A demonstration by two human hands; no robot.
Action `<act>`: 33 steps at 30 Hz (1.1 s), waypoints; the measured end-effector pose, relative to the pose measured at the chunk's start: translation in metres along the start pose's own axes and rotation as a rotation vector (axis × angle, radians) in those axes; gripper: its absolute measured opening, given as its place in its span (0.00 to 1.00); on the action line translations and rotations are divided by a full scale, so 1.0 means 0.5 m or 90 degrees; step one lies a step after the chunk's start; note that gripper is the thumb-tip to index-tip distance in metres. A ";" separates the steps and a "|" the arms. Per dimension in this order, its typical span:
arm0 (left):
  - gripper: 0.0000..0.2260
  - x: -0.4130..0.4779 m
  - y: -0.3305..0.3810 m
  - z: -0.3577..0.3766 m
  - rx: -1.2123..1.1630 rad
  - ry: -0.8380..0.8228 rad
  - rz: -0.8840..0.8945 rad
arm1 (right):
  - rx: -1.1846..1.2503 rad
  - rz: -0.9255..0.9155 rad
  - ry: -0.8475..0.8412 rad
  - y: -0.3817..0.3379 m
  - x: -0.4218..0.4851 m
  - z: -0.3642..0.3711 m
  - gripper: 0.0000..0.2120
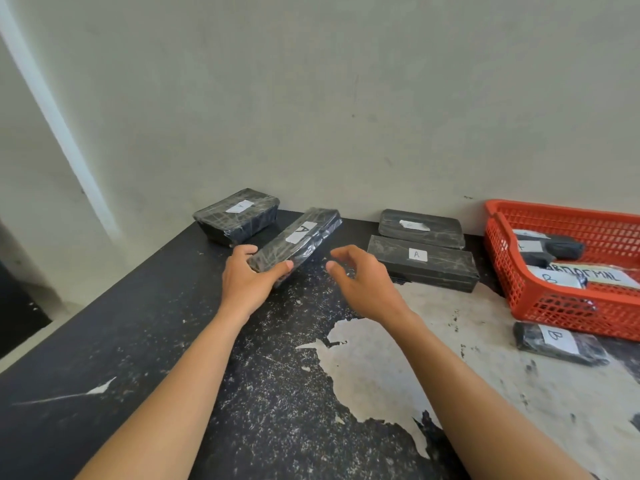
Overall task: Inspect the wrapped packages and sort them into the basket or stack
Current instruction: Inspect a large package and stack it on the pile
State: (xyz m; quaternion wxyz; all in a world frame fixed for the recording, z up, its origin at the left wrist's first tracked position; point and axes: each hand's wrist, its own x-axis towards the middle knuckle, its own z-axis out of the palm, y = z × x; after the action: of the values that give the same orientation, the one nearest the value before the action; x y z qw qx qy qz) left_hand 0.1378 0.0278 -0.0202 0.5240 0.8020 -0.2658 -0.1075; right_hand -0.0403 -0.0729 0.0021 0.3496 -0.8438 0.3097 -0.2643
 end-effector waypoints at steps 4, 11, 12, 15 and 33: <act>0.32 -0.029 0.040 0.039 -0.123 -0.089 -0.019 | 0.113 0.042 -0.013 -0.004 0.003 -0.015 0.21; 0.22 -0.076 0.111 0.113 -0.212 -0.217 0.060 | 0.332 0.088 0.064 0.007 0.015 -0.034 0.33; 0.23 -0.079 0.118 0.121 -0.222 -0.220 0.052 | 0.327 0.088 0.078 0.006 0.016 -0.042 0.34; 0.22 -0.084 0.128 0.137 -0.223 -0.214 0.067 | 0.244 0.079 0.112 0.021 0.019 -0.068 0.32; 0.34 -0.010 0.097 0.104 -0.183 -0.102 0.091 | 0.098 0.024 -0.006 0.073 0.024 -0.178 0.27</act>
State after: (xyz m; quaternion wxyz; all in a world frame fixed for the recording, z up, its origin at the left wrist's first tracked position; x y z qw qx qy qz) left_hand 0.0951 -0.0254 0.0004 0.6164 0.6869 -0.3452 -0.1705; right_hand -0.1036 -0.1400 0.0320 0.4199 -0.8095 0.3030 -0.2768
